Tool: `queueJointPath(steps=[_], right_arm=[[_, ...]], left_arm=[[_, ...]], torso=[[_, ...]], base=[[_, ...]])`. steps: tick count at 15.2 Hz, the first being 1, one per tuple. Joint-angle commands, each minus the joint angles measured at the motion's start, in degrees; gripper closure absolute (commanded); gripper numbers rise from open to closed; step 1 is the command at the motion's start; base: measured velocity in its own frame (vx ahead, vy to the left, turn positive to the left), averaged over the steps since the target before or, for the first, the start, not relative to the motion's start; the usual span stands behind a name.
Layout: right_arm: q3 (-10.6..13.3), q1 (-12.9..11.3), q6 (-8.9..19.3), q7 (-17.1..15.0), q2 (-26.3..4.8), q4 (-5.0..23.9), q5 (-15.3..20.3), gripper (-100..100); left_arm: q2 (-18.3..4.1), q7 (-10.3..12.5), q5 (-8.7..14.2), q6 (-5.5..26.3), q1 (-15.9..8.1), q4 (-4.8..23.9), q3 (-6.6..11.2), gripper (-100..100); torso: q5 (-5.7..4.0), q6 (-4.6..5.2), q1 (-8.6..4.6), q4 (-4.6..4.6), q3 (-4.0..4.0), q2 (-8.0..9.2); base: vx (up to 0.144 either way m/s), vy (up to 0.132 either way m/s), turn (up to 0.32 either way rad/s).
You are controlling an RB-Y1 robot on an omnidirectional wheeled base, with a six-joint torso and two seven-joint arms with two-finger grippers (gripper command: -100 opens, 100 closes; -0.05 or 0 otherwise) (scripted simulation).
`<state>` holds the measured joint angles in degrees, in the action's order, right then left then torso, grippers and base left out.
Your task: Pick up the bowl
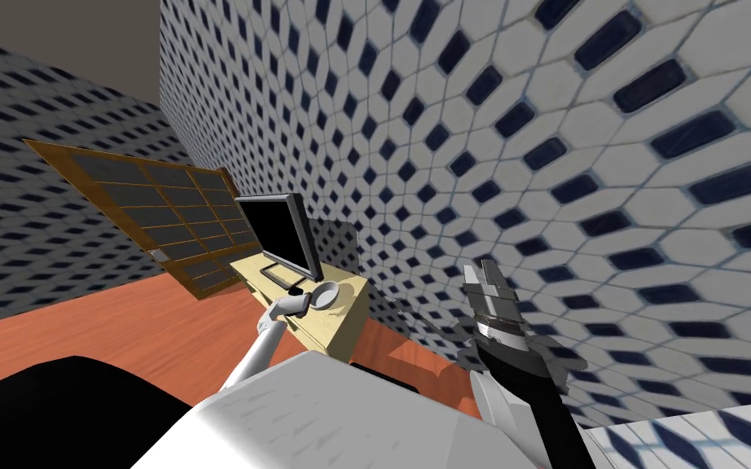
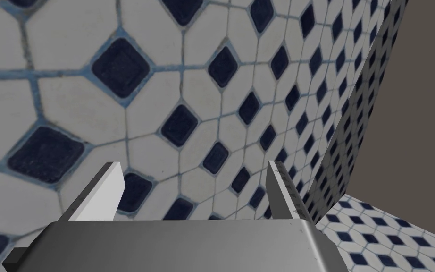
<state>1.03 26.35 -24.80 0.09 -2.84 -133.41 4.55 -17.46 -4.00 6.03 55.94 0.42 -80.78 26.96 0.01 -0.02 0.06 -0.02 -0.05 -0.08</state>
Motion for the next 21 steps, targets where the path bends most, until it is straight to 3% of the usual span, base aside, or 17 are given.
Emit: queueJointPath(steps=[1,10,14,15,16,19,21], right_arm=[[0.0,0.0,0.0,0.0,0.0,0.0,0.0,0],[0.0,0.0,0.0,0.0,0.0,0.0,0.0,0],[0.0,0.0,0.0,0.0,0.0,0.0,0.0,0],[0.0,0.0,0.0,0.0,0.0,0.0,0.0,0],[0.0,0.0,0.0,0.0,0.0,0.0,0.0,0],[0.0,0.0,0.0,0.0,0.0,0.0,0.0,0],[0.0,0.0,0.0,0.0,0.0,0.0,0.0,0]], left_arm=[[0.3,0.0,0.4,2.9,-0.9,1.3,0.99,-100],[1.4,0.1,1.6,12.1,-3.8,6.0,4.08,-100],[1.7,0.1,2.0,14.5,-4.6,7.3,4.93,-100],[1.5,0.1,1.9,13.5,-4.4,7.1,4.67,-100],[1.8,0.4,1.8,11.8,-4.5,8.9,4.14,-100],[2.1,0.6,1.6,9.8,-4.5,10.7,3.54,-100],[2.0,0.6,1.6,10.2,-4.6,10.5,3.61,-100]], torso=[[0.0,0.0,0.0,0.0,0.0,0.0],[0.01,0.02,0.01,0.0,0.0,-0.01],[0.01,0.01,0.02,0.0,0.0,0.0],[0.0,0.01,0.01,0.0,0.0,0.0],[0.0,-0.01,-0.01,0.0,0.01,0.02],[0.01,-0.01,0.05,0.0,0.0,0.0],[0.01,-0.01,-0.02,0.0,0.02,0.05]], base=[[0.02,0.016,-0.098],[0.025,0.022,-0.113],[0.022,0.026,-0.084],[0.013,0.015,-0.03],[0.015,0.022,0.017],[0.023,0.032,0.015],[0.0,0.0,0.0]])
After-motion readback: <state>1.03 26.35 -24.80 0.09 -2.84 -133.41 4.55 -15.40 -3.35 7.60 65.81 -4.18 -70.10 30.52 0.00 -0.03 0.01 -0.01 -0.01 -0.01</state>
